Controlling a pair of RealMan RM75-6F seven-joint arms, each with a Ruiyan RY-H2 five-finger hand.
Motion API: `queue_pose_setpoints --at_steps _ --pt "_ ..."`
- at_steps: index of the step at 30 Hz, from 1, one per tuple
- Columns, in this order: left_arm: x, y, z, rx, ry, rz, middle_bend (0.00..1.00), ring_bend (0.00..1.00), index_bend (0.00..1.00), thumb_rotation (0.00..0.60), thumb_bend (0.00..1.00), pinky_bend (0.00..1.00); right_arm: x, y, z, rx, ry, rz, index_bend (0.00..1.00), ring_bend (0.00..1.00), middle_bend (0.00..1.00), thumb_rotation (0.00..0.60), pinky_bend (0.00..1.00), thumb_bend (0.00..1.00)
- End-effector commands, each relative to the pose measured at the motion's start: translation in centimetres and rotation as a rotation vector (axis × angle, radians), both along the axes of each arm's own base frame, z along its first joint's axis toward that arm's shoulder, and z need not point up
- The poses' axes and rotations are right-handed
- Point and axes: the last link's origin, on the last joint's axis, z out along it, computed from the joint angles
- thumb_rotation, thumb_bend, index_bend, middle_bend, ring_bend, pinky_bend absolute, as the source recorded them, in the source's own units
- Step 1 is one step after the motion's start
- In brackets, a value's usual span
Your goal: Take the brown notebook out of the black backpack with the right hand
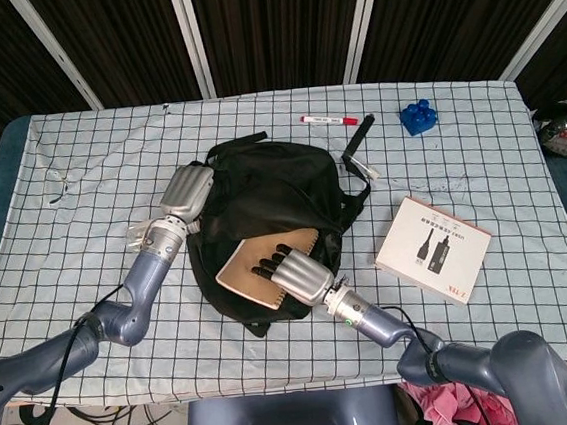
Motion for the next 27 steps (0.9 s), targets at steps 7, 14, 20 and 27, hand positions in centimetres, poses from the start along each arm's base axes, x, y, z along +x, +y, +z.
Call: queue_pose_setpoints --at_steps 7,14,20,27 --pt "0.3 0.0 0.2 0.011 -0.004 -0.002 0.68 0.4 0.64 0.6 0.46 0.3 -0.2 0.1 0.9 -0.012 -0.083 -0.029 0.37 0.44 0.39 0.6 0.32 0.47" --pt "0.1 0.3 0.8 0.004 -0.039 0.037 0.67 0.4 0.64 0.6 0.46 0.3 -0.4 0.3 1.5 -0.024 -0.169 -0.036 0.57 0.59 0.55 0.6 0.45 0.5" --pt "-0.4 0.4 0.9 0.005 -0.018 0.047 0.67 0.4 0.64 0.6 0.46 0.3 -0.1 0.2 2.0 -0.025 -0.262 -0.055 0.6 0.61 0.57 0.6 0.48 0.51" --pt "-0.3 0.1 0.9 0.0 -0.009 0.034 0.67 0.4 0.64 0.6 0.46 0.3 -0.5 0.4 3.8 -0.04 -0.355 -0.066 0.6 0.62 0.57 0.6 0.48 0.51"
